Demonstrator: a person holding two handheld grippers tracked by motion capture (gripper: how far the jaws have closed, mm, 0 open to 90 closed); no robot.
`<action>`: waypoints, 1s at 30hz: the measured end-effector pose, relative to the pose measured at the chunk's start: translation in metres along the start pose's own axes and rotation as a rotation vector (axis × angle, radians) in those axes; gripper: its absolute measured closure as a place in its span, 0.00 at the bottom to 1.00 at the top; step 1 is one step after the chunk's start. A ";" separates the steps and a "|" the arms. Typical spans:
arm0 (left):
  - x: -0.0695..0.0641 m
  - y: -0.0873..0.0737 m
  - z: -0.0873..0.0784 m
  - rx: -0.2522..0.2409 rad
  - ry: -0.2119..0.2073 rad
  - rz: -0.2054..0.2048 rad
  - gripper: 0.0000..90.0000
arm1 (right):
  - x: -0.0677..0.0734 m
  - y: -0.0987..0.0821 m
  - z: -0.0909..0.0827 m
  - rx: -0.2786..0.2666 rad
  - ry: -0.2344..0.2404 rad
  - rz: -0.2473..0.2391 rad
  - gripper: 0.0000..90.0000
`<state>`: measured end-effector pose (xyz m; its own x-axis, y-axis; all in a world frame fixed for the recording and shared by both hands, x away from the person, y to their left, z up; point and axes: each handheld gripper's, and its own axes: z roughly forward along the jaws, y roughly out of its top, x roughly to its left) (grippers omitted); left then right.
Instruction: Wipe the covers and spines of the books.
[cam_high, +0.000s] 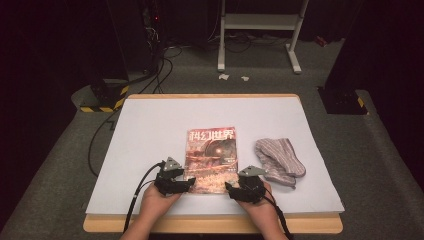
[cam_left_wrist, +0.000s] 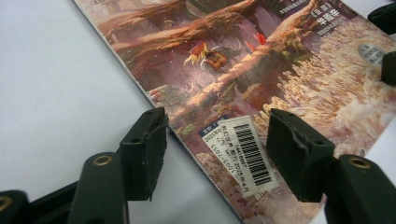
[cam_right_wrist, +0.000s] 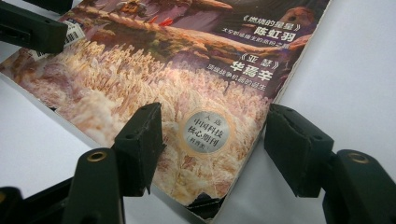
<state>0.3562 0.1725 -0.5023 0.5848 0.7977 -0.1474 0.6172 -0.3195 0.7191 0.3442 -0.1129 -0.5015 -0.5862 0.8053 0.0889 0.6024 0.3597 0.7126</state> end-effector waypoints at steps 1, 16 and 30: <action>0.000 0.000 0.000 -0.001 -0.002 -0.008 0.45 | 0.000 0.000 0.000 0.000 -0.001 0.000 0.41; 0.017 -0.005 -0.003 -0.056 -0.123 -0.174 0.48 | 0.002 0.002 0.001 0.006 -0.010 0.013 0.41; 0.020 -0.003 -0.021 -0.243 -0.189 -0.223 0.53 | 0.005 0.001 0.000 0.008 0.003 0.016 0.45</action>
<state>0.3549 0.2004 -0.4937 0.5509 0.7181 -0.4252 0.6108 0.0004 0.7918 0.3421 -0.1087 -0.5001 -0.5776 0.8099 0.1024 0.6163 0.3504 0.7053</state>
